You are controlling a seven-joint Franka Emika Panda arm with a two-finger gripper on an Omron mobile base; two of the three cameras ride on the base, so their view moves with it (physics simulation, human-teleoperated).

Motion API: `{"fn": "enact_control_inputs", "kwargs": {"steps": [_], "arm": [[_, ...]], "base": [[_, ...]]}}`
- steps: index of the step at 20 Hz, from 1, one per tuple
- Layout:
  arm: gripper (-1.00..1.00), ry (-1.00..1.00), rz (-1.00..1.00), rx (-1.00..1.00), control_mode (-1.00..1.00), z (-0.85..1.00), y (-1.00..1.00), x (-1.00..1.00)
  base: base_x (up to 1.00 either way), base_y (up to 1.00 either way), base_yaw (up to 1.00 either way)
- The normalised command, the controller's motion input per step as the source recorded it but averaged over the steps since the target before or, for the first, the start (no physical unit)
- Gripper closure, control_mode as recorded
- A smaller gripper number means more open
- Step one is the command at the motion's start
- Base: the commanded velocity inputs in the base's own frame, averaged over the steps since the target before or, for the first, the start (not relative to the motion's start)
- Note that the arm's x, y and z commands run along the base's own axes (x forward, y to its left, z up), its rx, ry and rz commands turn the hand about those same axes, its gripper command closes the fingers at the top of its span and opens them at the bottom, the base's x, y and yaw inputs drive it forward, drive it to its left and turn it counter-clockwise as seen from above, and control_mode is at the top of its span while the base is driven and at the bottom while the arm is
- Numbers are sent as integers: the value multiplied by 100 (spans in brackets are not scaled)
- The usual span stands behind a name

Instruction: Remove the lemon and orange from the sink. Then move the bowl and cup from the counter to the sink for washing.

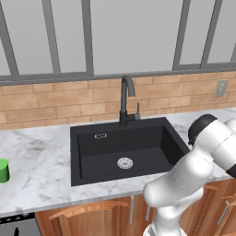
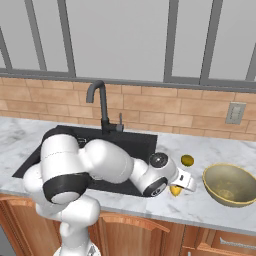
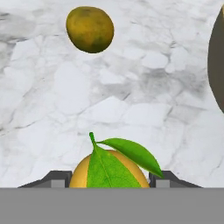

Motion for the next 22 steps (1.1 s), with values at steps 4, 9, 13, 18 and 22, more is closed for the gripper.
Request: {"fn": "enact_control_inputs", "kwargs": {"steps": [4,9,13,18,22], "arm": [[100,1,0,0,-100,-14,-11,11],[100,2,0,0,-100,-12,-12,13],[100,2,0,0,-100,-12,-16,10],[100,2,0,0,-100,-14,-15,8],[100,2,0,0,-100,-18,-9,2]], "base": [[0,0,0],[0,0,0],[0,0,0],[0,0,0],[0,0,0]]}}
